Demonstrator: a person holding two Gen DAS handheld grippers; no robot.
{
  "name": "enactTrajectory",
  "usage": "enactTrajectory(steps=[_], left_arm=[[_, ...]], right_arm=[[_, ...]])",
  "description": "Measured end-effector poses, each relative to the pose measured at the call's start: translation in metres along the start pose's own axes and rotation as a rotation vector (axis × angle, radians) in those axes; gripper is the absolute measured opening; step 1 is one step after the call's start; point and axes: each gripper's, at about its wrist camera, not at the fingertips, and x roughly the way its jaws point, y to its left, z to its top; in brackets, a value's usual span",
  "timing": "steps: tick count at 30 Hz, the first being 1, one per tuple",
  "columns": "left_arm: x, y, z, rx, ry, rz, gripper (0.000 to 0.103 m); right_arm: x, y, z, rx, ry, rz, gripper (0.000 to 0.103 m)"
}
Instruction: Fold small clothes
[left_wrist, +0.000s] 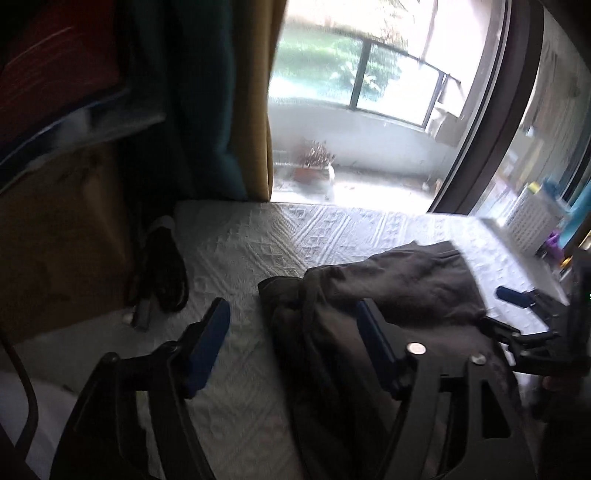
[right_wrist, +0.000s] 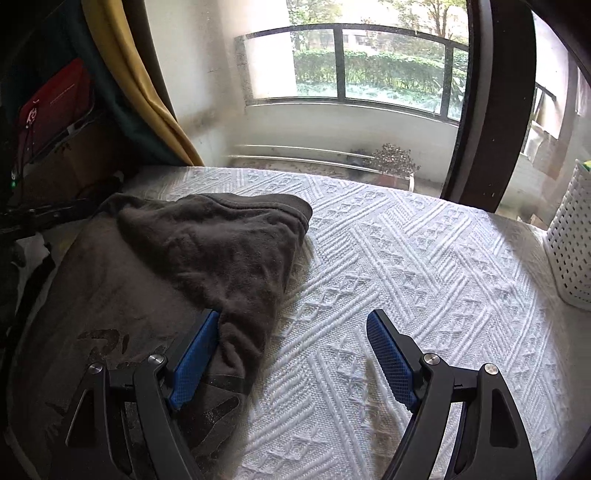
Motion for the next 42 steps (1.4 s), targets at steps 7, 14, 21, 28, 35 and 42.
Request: enactTrajectory(steps=[7, 14, 21, 28, 35, 42], left_arm=[[-0.025, 0.0, -0.03, -0.056, 0.018, -0.051, 0.083], [-0.018, -0.022, -0.057, 0.039, 0.106, -0.16, 0.083], [0.013, -0.028, -0.058, 0.049, 0.197, -0.127, 0.083], [0.022, -0.041, -0.049, 0.068, 0.172, -0.114, 0.083], [0.032, -0.048, -0.046, 0.123, 0.136, -0.09, 0.087], [0.038, -0.056, -0.045, 0.158, 0.107, -0.094, 0.087]], right_arm=[[-0.022, 0.002, 0.001, 0.006, -0.031, 0.006, 0.083], [-0.039, 0.003, -0.008, 0.029, -0.046, 0.019, 0.083], [-0.035, 0.009, -0.016, 0.038, -0.032, 0.038, 0.083], [-0.023, 0.014, -0.016, 0.036, -0.017, 0.047, 0.083], [-0.012, 0.014, -0.014, 0.031, -0.001, 0.047, 0.083], [0.0, 0.015, -0.012, 0.02, 0.007, 0.06, 0.083]])
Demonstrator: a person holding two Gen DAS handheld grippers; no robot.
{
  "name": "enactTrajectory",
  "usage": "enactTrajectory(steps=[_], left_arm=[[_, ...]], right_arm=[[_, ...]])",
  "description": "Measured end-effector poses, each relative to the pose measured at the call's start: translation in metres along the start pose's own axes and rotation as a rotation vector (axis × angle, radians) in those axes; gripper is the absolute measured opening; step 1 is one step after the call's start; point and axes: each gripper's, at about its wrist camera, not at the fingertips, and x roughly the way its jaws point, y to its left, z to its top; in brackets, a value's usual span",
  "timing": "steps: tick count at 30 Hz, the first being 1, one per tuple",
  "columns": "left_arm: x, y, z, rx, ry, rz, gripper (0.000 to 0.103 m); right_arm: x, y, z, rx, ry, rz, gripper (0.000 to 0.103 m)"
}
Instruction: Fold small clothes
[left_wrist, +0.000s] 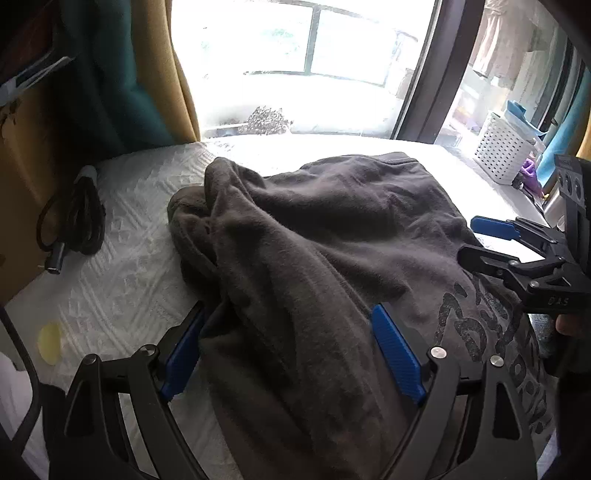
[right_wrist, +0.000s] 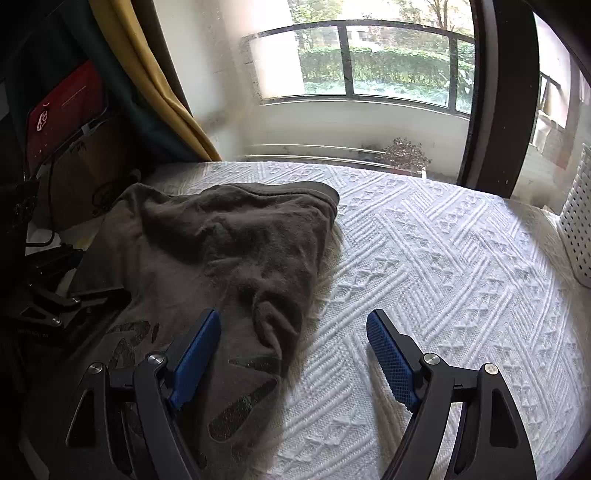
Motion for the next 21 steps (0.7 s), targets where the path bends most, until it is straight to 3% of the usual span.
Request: enactTrajectory(steps=[5, 10, 13, 18, 21], left_arm=[[0.004, -0.005, 0.0, 0.027, -0.024, -0.004, 0.085], [0.003, -0.009, -0.001, 0.043, -0.036, 0.002, 0.073], [0.004, -0.013, 0.0, 0.049, -0.04, 0.004, 0.065], [0.001, -0.017, -0.002, 0.083, -0.045, -0.007, 0.048], [0.0, -0.022, -0.002, 0.105, -0.048, -0.015, 0.038]], right_arm=[[0.009, 0.008, 0.006, -0.036, 0.008, 0.025, 0.083], [0.02, 0.017, 0.011, -0.064, 0.033, 0.045, 0.082], [0.022, 0.023, 0.011, -0.083, 0.039, 0.049, 0.069], [0.021, 0.023, 0.011, -0.09, 0.037, 0.062, 0.058], [0.021, 0.03, 0.01, -0.12, 0.039, 0.071, 0.047]])
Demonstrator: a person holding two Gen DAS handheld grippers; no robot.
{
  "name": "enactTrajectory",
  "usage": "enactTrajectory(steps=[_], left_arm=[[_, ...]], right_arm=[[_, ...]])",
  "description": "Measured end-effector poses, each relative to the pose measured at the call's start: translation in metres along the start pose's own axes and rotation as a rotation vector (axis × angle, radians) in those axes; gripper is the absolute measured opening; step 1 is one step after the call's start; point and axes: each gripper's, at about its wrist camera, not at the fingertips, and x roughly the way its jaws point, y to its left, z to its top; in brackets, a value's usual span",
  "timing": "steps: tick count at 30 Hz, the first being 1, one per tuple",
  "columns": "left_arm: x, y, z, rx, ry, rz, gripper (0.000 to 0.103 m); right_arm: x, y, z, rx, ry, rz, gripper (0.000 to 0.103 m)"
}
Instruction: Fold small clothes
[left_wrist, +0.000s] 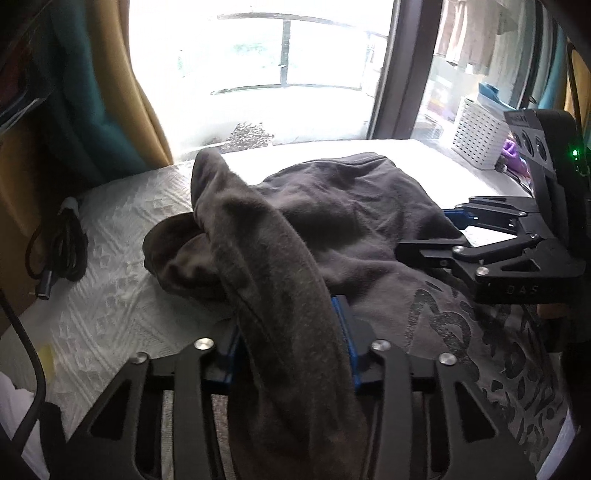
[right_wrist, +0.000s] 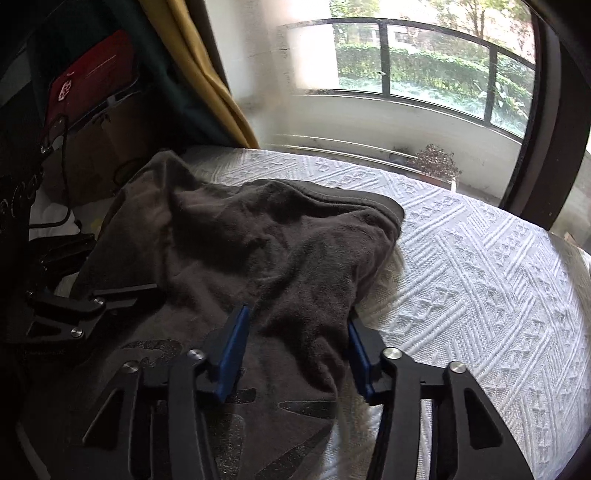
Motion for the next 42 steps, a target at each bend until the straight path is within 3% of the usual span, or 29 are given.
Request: enactTrajectory(steps=[2, 7, 22, 42], left_arm=[[0.0, 0.0, 0.0, 0.0, -0.001, -0.012, 0.034], [-0.005, 0.002, -0.001, -0.024, -0.014, -0.025, 0.027], [-0.058, -0.017, -0.001, 0.001, -0.137, 0.001, 0.025], [-0.149, -0.04, -0.014, 0.015, -0.307, 0.004, 0.025]], right_arm=[[0.0, 0.005, 0.0, -0.02, 0.002, 0.003, 0.034], [-0.007, 0.011, 0.001, -0.038, -0.016, -0.007, 0.019], [-0.072, 0.031, 0.006, -0.092, -0.132, -0.065, 0.018], [-0.165, 0.069, -0.004, -0.122, -0.291, -0.077, 0.018]])
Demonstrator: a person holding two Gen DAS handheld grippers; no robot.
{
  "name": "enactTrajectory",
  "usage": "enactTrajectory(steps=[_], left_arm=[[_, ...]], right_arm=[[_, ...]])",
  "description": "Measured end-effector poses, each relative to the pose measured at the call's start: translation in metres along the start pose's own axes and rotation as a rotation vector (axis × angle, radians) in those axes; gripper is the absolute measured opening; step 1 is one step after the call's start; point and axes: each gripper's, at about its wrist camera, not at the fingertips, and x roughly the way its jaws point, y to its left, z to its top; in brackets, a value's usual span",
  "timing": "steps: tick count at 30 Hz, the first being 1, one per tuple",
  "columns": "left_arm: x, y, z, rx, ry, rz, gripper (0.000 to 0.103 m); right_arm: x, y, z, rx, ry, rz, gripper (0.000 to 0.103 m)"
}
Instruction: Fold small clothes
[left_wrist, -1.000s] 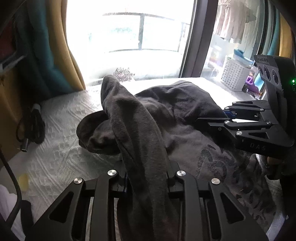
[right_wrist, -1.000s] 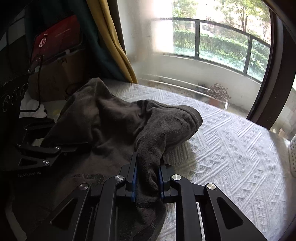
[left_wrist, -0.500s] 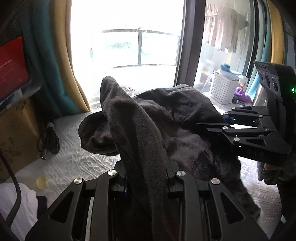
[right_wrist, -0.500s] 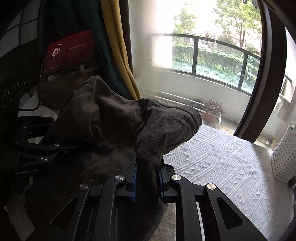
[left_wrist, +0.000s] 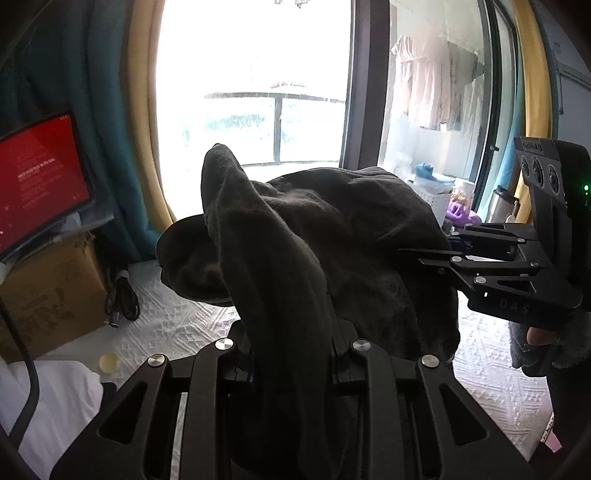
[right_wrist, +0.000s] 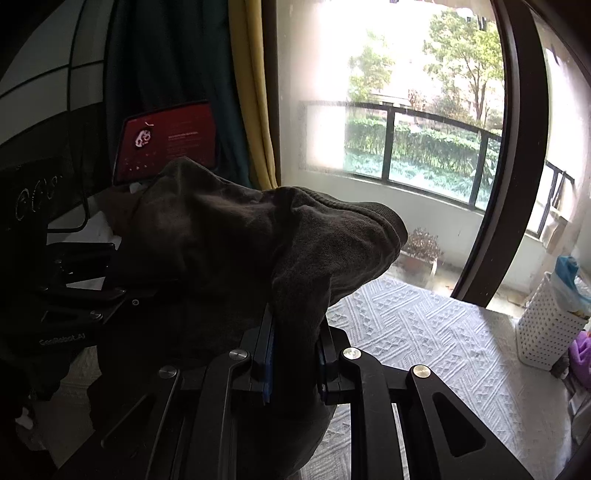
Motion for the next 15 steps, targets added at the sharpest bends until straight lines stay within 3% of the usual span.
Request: enactTrajectory(steps=[15], left_arm=[[-0.067, -0.013, 0.0, 0.016, -0.099, 0.019, 0.025]], right_arm=[[-0.065, 0.031, 0.003, 0.006, -0.108, 0.025, 0.018]])
